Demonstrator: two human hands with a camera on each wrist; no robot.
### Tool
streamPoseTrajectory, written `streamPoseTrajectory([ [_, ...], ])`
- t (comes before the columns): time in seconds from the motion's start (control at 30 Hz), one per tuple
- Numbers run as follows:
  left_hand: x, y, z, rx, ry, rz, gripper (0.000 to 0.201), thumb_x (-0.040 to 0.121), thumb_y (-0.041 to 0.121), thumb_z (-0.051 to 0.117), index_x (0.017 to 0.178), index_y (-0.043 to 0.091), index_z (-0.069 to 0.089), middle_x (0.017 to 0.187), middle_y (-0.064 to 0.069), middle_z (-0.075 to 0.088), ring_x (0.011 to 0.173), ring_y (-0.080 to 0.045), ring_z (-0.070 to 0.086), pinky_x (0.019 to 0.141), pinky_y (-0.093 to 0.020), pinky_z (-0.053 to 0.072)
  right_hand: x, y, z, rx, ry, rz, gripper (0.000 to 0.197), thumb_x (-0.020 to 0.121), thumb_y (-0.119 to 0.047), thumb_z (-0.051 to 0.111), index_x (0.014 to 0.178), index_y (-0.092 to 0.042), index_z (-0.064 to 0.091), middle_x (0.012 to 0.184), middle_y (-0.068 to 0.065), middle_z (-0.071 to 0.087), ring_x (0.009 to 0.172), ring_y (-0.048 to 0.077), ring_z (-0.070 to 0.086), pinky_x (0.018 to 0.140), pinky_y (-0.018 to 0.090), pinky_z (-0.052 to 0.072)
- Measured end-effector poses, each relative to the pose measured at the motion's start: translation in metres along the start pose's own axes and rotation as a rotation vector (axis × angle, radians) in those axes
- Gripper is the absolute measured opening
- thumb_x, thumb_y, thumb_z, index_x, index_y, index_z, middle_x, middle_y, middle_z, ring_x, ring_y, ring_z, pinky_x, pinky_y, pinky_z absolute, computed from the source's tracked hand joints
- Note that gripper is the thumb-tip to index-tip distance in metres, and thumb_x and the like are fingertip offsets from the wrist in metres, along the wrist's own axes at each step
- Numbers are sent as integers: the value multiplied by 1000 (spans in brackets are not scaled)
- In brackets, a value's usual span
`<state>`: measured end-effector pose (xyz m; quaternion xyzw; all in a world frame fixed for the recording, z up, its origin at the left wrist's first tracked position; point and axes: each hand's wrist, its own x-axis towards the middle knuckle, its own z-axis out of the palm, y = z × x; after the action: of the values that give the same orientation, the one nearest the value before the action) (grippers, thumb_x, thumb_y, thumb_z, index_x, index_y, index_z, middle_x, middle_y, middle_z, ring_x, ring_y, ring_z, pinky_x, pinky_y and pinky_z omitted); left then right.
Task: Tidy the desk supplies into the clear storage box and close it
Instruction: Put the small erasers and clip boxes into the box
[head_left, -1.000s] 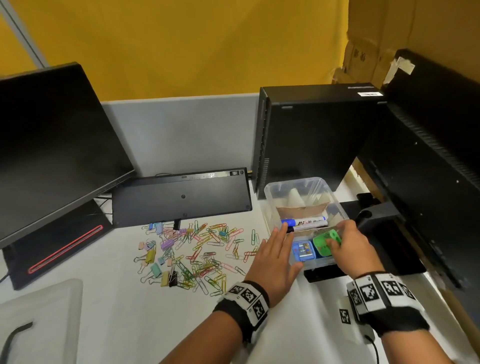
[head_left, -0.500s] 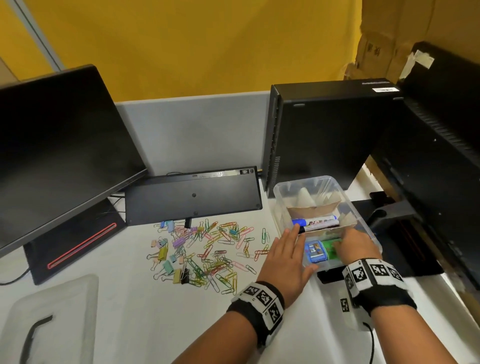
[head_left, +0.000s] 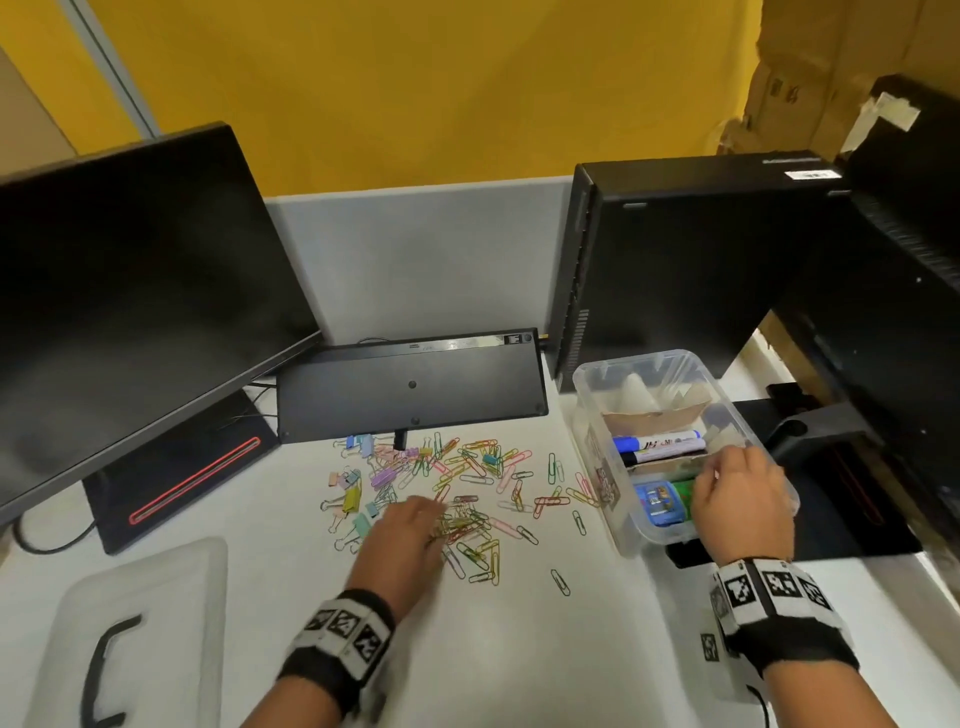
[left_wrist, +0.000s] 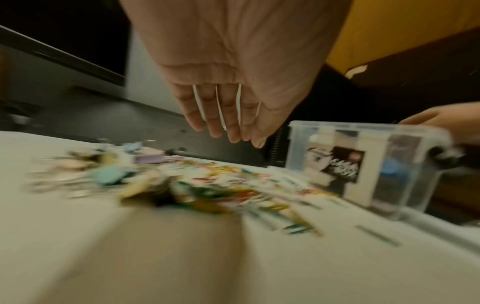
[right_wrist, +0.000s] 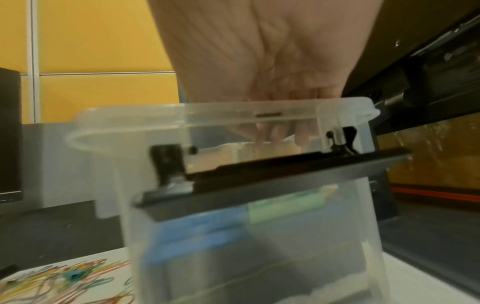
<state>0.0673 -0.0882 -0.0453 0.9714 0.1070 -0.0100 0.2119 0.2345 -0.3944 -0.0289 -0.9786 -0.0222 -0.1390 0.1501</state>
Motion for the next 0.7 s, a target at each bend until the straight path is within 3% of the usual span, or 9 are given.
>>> streamPoseTrajectory([
  [0.1,-5,-38,-2,62,-89,-72,43,91,29,54,133,26,46,132,8,48,118,-12,44,99,-26,41,-17,-23,-4,65,46,-113,10,88,-14,55,91,-5,60,94,12,54,87,26,46,78,42,43],
  [0.27,2,-58,6,135,-171,-55,43,88,27,57,130,26,48,129,6,47,116,-15,44,94,-27,44,-51,-82,1,181,-28,-441,10,89,-23,51,92,-19,59,98,-3,53,95,15,44,84,31,42],
  [0.37,4,-63,10,150,-154,-37,36,89,25,58,124,25,52,125,6,49,116,-16,43,90,-28,46,-62,-115,24,199,-197,-557,8,88,-22,55,94,-21,60,99,-6,54,95,13,46,82,29,48],
  [0.47,4,-68,12,140,-134,-30,31,89,28,57,120,26,54,121,7,50,114,-15,42,88,-26,46,-51,-141,53,216,-398,-596,19,94,-20,47,110,-18,57,109,-4,53,99,13,47,86,28,48],
  [0.57,1,-68,10,7,-102,-35,29,88,34,59,115,27,57,115,10,52,107,-11,43,90,-26,44,-27,-160,78,160,-524,-636,30,95,-12,45,124,-18,52,122,-2,50,109,16,47,87,27,46],
  [0.7,-6,-72,-7,-372,14,-120,21,81,37,70,100,33,64,108,16,53,103,-3,47,91,-21,40,-4,-177,101,24,-637,-690,39,89,-3,53,124,-19,52,122,1,49,111,20,48,88,34,49],
])
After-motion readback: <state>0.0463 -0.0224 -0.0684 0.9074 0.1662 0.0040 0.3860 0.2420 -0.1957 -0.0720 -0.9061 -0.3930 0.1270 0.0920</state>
